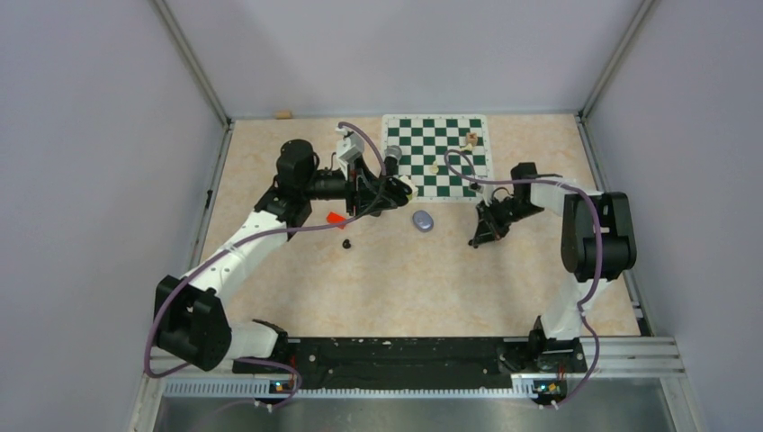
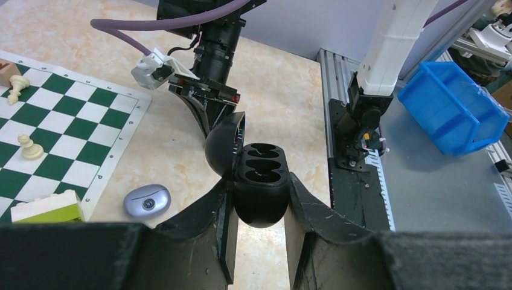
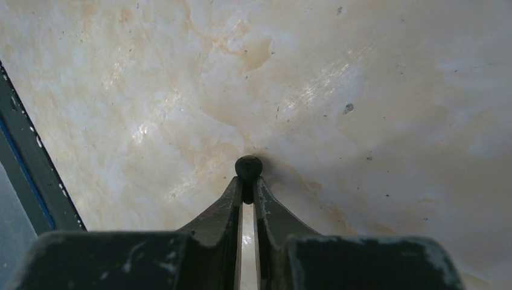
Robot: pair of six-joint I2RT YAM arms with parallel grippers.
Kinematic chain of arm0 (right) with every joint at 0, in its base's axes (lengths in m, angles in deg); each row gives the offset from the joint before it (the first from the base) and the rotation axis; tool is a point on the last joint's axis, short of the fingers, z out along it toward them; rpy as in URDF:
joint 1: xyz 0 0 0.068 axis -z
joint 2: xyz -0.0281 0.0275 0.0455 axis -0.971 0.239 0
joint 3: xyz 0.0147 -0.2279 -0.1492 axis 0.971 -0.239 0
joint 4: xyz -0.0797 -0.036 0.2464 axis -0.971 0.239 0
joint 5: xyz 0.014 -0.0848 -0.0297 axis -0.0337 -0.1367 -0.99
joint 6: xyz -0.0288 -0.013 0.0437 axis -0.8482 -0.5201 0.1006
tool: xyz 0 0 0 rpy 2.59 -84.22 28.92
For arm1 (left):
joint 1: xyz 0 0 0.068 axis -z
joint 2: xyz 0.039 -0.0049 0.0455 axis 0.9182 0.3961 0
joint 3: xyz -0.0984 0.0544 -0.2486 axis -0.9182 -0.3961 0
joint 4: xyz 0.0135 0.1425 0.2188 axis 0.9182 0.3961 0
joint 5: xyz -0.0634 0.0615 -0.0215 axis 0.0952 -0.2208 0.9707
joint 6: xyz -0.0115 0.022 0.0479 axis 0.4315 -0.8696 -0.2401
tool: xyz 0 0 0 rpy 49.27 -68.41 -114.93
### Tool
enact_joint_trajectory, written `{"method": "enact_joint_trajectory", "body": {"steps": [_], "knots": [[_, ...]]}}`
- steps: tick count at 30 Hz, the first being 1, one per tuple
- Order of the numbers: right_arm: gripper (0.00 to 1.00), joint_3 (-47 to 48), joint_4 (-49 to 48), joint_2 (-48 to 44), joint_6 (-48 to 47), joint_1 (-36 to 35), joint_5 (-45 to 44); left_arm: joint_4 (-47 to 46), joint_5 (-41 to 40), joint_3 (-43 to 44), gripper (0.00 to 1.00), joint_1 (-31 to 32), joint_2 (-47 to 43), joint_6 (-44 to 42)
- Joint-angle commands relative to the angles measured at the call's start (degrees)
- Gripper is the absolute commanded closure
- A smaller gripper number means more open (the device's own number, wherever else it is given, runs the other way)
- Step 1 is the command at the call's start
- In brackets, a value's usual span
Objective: Insert the wireless bluetooth earbuds into the charging case
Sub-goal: Pick up the earbud from the center of the board, then place the earbud in the charging case.
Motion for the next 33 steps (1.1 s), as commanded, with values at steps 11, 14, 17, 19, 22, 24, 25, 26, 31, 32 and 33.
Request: {"method": "enact_joint_trajectory", "body": {"steps": [11,14,17,19,22,24,25,26,31,32,33], "knots": [[0.92,-2.28,-4.43,-6.06,1.11,-0.64,-1.66,-3.42,0.83,-0.28,1.00,0.56,0.59,0.48],[0.96,-2.68,-5.10,-7.31,1.04,-0.63,-1.43,-3.46,0.80,-0.32,1.00,0.72,0.83,0.24],[0.97,-3.01,-5.21,-11.06,0.38,-0.70,1.08,-3.41,1.13,-0.29,1.00,1.18,1.46,0.22],[0.98,-3.11,-6.03,-16.12,0.77,-0.75,2.87,-3.38,1.65,-0.07,1.00,1.71,1.92,0.22],[1.00,-2.88,-8.37,-23.95,2.78,-0.75,4.45,-3.34,2.27,0.14,1.00,2.35,2.61,0.21],[1.00,-2.44,-10.26,-28.74,4.69,-0.79,4.87,-3.24,2.43,0.25,1.00,2.48,2.82,0.22],[1.00,-1.93,-10.89,-30.78,5.66,-0.80,5.47,-3.26,2.78,0.37,1.00,2.50,2.98,0.10],[1.00,-1.18,-11.23,-32.45,6.70,-0.83,6.15,-3.06,3.14,0.58,1.00,2.51,3.20,-0.02],[1.00,3.23,-13.52,-39.44,12.62,-2.24,10.52,7.12,4.83,6.63,1.00,2.46,4.59,-6.26],[1.00,3.95,-15.10,-40.61,14.14,-2.88,11.06,11.86,4.87,9.74,1.00,2.50,5.11,-8.70],[1.00,4.64,-16.20,-41.65,15.41,-3.50,11.93,15.96,4.79,12.36,1.00,2.43,5.55,-12.53]]}}
